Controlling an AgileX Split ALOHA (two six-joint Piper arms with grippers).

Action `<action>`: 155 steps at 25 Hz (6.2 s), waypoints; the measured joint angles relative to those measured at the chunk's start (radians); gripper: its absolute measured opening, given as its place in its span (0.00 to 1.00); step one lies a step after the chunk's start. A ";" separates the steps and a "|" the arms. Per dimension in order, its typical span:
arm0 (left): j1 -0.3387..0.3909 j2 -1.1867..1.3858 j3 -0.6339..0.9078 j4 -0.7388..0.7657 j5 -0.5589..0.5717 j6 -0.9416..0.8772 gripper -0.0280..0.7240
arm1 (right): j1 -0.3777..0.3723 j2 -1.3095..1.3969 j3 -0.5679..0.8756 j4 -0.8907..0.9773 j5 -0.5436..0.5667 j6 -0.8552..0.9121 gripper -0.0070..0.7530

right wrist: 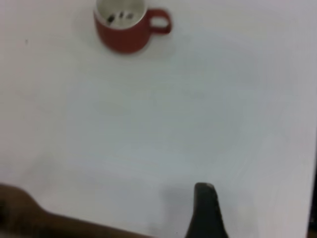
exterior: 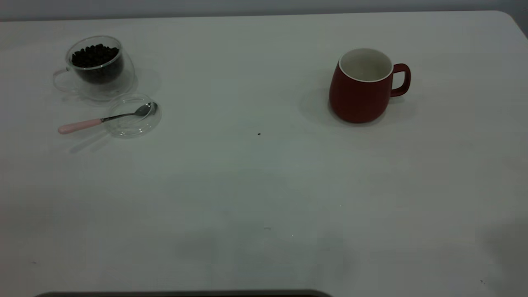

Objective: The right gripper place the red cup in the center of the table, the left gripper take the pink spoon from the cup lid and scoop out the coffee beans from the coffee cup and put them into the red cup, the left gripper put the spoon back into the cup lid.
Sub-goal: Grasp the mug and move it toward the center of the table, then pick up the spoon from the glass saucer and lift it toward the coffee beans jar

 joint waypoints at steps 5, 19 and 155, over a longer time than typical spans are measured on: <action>0.000 0.000 0.000 0.000 0.000 0.000 0.80 | 0.000 0.399 -0.109 0.011 -0.068 -0.170 0.90; 0.000 0.000 0.000 0.000 0.000 0.000 0.80 | 0.092 1.065 -0.397 -0.037 -0.299 -0.671 0.93; 0.000 0.000 0.000 0.000 0.001 0.000 0.80 | -0.031 -0.883 0.339 -0.154 0.182 0.299 0.78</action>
